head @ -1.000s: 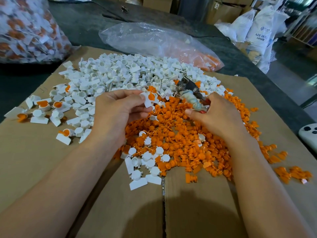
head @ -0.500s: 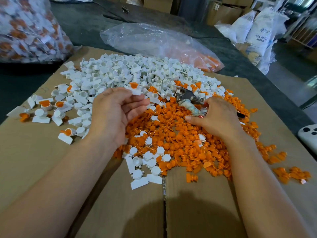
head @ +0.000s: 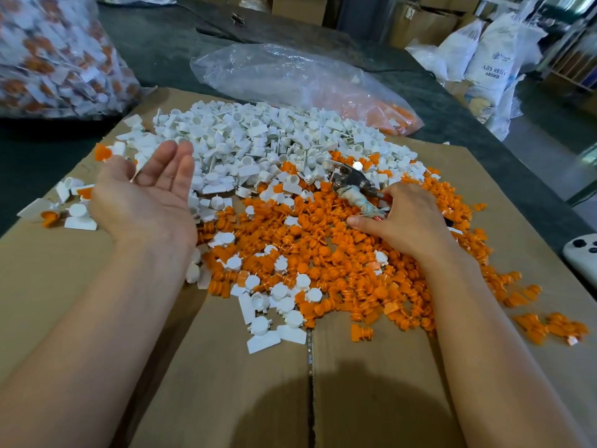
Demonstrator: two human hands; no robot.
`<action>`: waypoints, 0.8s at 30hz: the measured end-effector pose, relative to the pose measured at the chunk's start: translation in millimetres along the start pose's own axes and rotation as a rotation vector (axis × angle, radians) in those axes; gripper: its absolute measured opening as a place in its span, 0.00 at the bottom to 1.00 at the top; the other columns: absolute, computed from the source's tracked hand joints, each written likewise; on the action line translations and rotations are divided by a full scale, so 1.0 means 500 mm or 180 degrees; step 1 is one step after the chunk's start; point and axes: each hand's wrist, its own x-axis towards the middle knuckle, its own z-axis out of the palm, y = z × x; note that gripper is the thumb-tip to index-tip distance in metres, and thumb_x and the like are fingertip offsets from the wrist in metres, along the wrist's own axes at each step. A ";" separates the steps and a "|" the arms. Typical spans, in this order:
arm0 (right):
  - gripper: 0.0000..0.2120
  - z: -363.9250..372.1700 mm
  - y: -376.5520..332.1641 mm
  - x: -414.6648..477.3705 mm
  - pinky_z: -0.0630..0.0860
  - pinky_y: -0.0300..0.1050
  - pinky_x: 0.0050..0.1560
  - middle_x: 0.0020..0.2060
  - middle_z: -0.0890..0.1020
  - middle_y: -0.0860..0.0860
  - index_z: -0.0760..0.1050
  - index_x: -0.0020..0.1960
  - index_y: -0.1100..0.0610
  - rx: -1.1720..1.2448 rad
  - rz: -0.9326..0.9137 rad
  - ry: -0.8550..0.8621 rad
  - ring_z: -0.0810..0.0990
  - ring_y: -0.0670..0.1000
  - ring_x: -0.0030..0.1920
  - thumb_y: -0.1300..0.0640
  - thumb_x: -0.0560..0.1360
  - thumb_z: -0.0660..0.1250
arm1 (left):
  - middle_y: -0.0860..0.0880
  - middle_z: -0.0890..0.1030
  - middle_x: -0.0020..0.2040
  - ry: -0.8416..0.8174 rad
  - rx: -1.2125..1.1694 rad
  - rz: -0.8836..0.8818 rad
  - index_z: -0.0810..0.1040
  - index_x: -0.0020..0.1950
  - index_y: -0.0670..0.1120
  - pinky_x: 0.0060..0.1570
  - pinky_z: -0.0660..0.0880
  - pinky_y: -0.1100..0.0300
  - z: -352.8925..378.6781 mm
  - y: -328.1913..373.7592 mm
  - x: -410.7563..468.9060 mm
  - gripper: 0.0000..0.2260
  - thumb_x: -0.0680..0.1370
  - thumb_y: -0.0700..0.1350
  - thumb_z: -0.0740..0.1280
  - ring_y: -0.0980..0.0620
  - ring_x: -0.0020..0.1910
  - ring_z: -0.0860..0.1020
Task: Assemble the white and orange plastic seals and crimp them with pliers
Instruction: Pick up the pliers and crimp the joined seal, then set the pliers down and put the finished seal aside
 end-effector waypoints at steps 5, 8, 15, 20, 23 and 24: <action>0.37 0.000 0.001 -0.001 0.64 0.50 0.59 0.60 0.70 0.58 0.68 0.62 0.59 0.0049 0.0059 -0.0019 0.65 0.57 0.62 0.33 0.65 0.66 | 0.38 0.82 0.51 0.0149 -0.0110 -0.0041 0.69 0.66 0.36 0.35 0.78 0.63 -0.010 0.011 0.019 0.17 0.80 0.41 0.53 0.46 0.38 0.84; 0.37 -0.001 0.001 -0.001 0.64 0.51 0.60 0.61 0.69 0.58 0.67 0.63 0.59 0.0054 0.0082 -0.0028 0.65 0.58 0.63 0.33 0.65 0.66 | 0.41 0.84 0.40 0.0210 -0.0043 -0.0006 0.72 0.51 0.38 0.35 0.78 0.62 -0.004 0.008 0.008 0.10 0.80 0.42 0.54 0.46 0.36 0.84; 0.41 -0.002 0.000 -0.002 0.64 0.51 0.61 0.62 0.68 0.58 0.66 0.64 0.59 0.0016 0.0103 -0.0086 0.64 0.58 0.64 0.31 0.63 0.65 | 0.52 0.81 0.30 -0.0686 0.2694 0.0383 0.75 0.43 0.46 0.27 0.73 0.68 -0.002 -0.023 -0.002 0.05 0.77 0.37 0.63 0.56 0.31 0.81; 0.41 -0.002 0.001 -0.002 0.64 0.51 0.61 0.62 0.67 0.58 0.66 0.64 0.58 0.0085 0.0131 -0.0096 0.64 0.58 0.64 0.32 0.62 0.66 | 0.59 0.77 0.36 -0.1666 0.4888 0.1664 0.78 0.38 0.53 0.29 0.65 0.79 -0.020 -0.050 -0.021 0.08 0.74 0.41 0.69 0.69 0.34 0.74; 0.41 -0.002 0.002 -0.003 0.64 0.50 0.61 0.62 0.67 0.57 0.66 0.64 0.58 0.0114 0.0133 -0.0106 0.64 0.57 0.63 0.31 0.62 0.66 | 0.55 0.76 0.43 -0.1686 0.5376 0.2069 0.80 0.48 0.48 0.36 0.64 0.72 -0.023 -0.055 -0.018 0.06 0.75 0.39 0.67 0.60 0.40 0.72; 0.41 -0.002 0.002 -0.003 0.64 0.50 0.61 0.62 0.67 0.57 0.66 0.64 0.58 0.0122 0.0140 -0.0108 0.64 0.57 0.64 0.31 0.62 0.66 | 0.52 0.76 0.46 -0.1658 0.5550 0.2196 0.81 0.50 0.47 0.40 0.64 0.68 -0.023 -0.054 -0.015 0.07 0.75 0.39 0.66 0.56 0.44 0.72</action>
